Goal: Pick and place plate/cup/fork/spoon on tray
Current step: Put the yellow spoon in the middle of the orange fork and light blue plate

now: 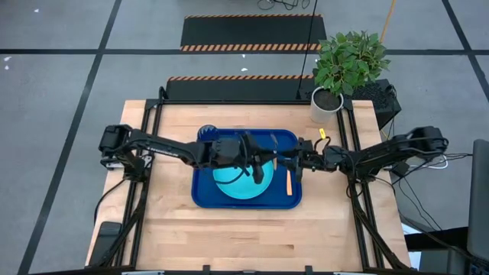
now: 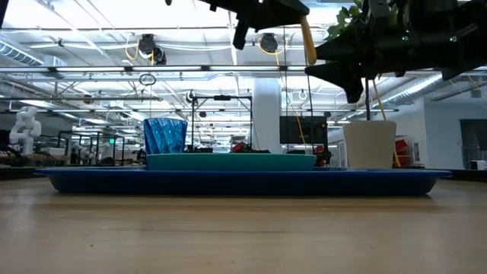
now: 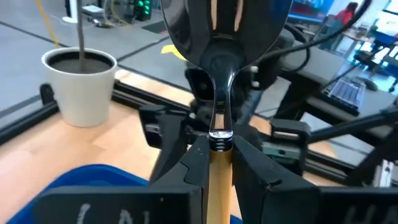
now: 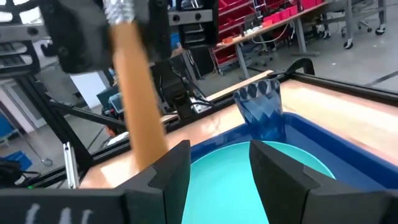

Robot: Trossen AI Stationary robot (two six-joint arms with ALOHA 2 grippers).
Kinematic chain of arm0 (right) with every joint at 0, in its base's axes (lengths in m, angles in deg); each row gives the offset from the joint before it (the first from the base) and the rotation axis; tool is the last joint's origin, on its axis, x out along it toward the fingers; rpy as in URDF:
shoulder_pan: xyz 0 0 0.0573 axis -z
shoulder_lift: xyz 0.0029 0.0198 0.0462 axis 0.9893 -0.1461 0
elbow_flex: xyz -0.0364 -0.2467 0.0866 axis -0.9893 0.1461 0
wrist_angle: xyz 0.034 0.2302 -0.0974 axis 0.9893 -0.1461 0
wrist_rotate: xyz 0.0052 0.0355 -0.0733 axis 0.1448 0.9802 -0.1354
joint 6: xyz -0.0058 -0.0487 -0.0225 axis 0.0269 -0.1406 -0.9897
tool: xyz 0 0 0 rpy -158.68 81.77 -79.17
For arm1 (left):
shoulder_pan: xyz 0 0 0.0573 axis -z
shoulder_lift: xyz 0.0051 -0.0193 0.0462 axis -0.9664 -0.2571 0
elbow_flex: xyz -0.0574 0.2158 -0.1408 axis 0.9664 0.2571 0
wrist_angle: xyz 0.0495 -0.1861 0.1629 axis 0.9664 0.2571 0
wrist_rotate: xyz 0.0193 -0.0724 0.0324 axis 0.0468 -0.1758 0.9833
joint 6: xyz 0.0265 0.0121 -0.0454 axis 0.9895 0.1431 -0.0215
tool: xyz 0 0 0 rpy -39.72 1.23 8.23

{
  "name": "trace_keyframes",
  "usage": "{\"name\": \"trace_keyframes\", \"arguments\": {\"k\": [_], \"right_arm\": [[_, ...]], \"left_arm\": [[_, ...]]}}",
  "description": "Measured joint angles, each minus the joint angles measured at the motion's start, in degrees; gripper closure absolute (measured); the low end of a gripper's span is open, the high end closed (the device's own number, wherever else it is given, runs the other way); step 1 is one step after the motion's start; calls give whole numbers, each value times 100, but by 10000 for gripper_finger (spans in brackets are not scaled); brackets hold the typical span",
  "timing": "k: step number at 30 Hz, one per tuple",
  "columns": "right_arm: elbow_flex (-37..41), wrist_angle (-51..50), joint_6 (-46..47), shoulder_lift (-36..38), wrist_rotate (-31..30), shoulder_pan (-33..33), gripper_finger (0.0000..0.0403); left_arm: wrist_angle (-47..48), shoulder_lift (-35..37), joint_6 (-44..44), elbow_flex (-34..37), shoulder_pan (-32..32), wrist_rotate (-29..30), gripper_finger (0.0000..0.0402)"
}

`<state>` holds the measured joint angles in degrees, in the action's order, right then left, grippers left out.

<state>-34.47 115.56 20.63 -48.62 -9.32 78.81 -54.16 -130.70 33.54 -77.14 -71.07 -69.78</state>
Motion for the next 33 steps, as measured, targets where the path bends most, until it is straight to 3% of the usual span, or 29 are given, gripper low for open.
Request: {"name": "trace_keyframes", "arguments": {"k": [10, 13, 21, 25, 28, 33], "right_arm": [[0, 109, -46, -140, 10, -52, 245], [-1, -30, -286, -101, -167, -111, 245], [-4, -437, -710, -72, -2046, -144, 245], [-4, -98, -881, -72, -2563, -175, 246], [-30, 351, -1216, -68, -2554, -245, 246], [-304, 268, -1509, -94, -2545, -413, 245]], "left_arm": [[55, 15, 63, 0, -4, 70, 357], [230, 15, 130, 0, -6, 484, 357], [557, 15, 439, 0, 101, 2587, 357], [681, 15, 620, 0, 230, 3423, 357], [594, 15, 707, 0, 285, 3571, 357], [138, 15, 776, 0, 277, 3490, 357]]}}
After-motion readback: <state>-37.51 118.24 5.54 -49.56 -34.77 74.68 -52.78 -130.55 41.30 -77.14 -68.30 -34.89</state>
